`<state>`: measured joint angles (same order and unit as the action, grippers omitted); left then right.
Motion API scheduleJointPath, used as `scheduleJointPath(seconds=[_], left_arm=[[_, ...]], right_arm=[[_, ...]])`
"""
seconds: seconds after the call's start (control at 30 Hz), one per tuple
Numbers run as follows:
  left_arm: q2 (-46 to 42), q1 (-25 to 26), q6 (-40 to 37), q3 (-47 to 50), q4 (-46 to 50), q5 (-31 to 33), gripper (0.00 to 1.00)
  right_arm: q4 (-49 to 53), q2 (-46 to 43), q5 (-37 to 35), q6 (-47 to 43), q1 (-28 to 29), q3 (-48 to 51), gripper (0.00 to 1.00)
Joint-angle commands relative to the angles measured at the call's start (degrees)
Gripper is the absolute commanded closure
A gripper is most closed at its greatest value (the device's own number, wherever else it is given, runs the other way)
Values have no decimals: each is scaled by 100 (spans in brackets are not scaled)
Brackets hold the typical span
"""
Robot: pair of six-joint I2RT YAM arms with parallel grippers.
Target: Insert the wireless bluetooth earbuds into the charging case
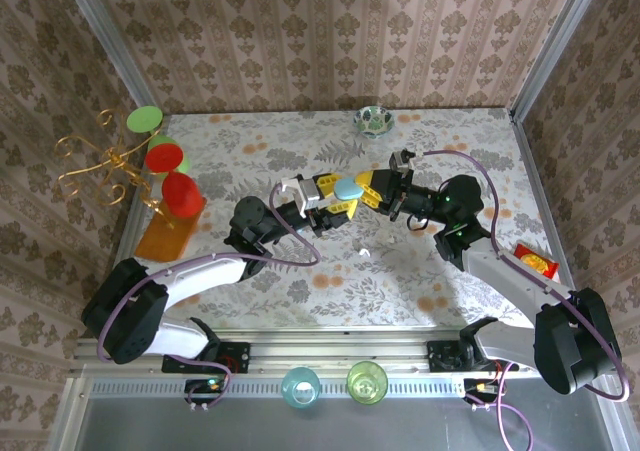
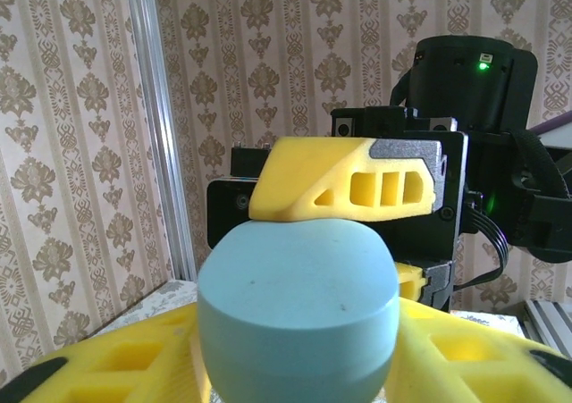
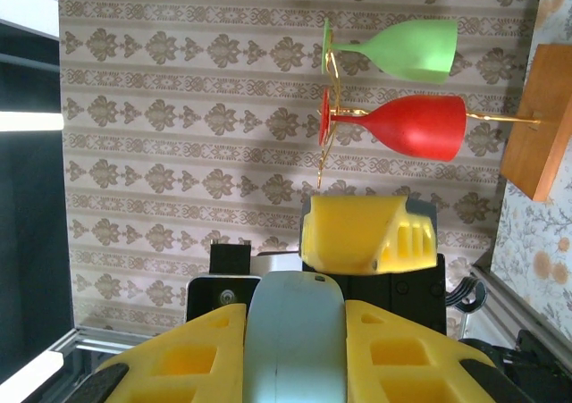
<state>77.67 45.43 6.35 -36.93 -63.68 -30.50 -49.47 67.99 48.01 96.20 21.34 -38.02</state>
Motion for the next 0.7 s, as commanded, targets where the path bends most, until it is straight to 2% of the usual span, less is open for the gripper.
scheduleJointPath(seconds=[0.0,0.17,0.3,0.4,0.47,0.53,0.67], left_arm=[[3,51,77,-183,-154,-97,59],[-11,46,60,-183,-138,-163,70],[-65,51,-52,-153,64,-193,75],[-135,53,-150,-95,171,-145,75],[-177,41,-177,-61,202,-131,75],[-213,26,-130,-26,216,-109,75],[-250,-30,22,-16,321,-184,75]], right_arm=[[-45,-16,-46,-111,48,-135,97],[59,-22,-55,-175,49,-135,97],[402,-88,-46,-432,43,-161,82],[620,-110,-51,-583,15,-171,81],[614,-101,-31,-598,10,-179,72],[691,-139,-28,-719,-11,-203,58],[1625,-412,-96,-1491,-83,-378,41]])
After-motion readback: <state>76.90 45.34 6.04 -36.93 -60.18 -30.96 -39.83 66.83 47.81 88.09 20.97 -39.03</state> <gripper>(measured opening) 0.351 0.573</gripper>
